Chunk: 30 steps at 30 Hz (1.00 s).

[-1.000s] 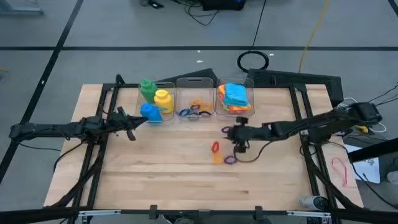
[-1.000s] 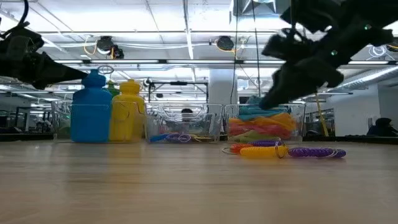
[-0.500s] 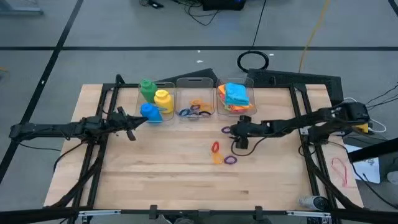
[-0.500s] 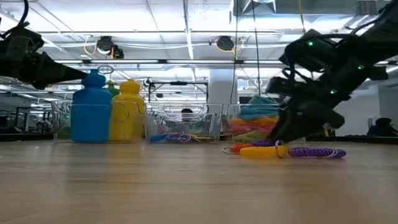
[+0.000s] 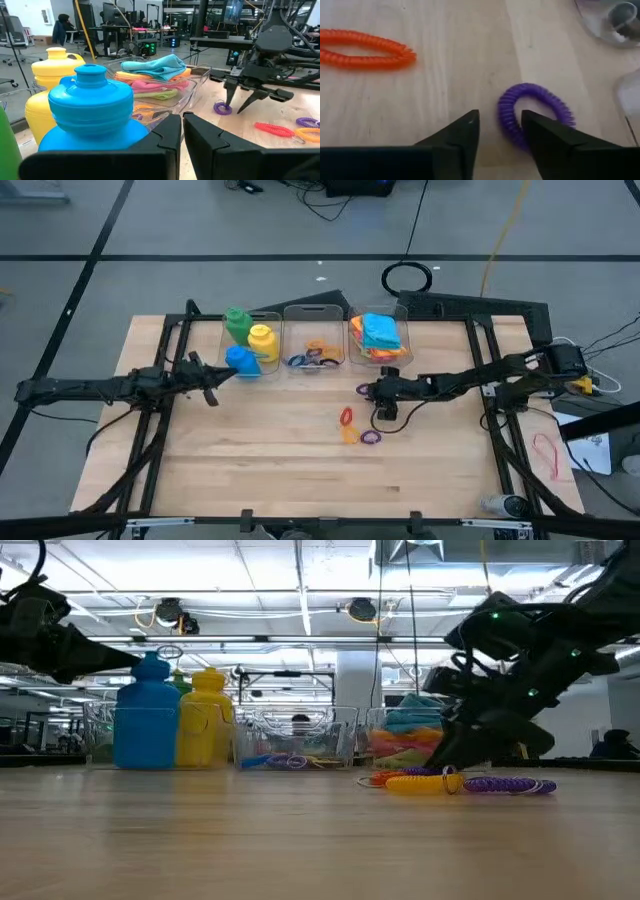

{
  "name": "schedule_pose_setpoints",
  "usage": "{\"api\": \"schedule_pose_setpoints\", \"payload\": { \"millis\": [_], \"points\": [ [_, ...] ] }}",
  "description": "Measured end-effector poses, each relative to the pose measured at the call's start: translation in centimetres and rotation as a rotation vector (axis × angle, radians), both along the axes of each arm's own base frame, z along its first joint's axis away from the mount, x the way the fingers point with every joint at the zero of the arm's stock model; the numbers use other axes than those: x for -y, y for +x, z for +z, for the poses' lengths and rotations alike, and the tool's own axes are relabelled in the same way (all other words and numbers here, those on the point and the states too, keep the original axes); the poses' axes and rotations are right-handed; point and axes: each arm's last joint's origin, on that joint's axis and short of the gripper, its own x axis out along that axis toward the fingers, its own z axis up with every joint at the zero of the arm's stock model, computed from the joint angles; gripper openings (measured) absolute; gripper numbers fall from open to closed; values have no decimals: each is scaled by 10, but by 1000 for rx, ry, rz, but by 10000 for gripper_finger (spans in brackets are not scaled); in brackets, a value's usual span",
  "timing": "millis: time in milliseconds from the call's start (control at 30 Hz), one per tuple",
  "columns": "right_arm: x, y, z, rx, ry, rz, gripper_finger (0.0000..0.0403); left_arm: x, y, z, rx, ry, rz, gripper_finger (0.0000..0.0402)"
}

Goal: Pick & Place Sports Items
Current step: Put the purple wrist coil into the middle transparent container

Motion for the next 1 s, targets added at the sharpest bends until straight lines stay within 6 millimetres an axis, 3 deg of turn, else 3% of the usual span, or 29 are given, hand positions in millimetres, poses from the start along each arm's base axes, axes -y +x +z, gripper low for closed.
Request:
{"api": "schedule_pose_setpoints", "payload": {
  "millis": [333,567,867,1000],
  "points": [
    [-2,7,-41,-93,5,1,61,0,0,0,0,0,0,21],
    [-14,7,-40,-95,-32,46,4,0,0,0,0,0,0,21],
    [-25,9,-4,80,0,122,2,0,0,0,0,0,0,21],
    [-27,10,33,296,0,127,1,0,0,0,0,0,0,21]
  ]
}}
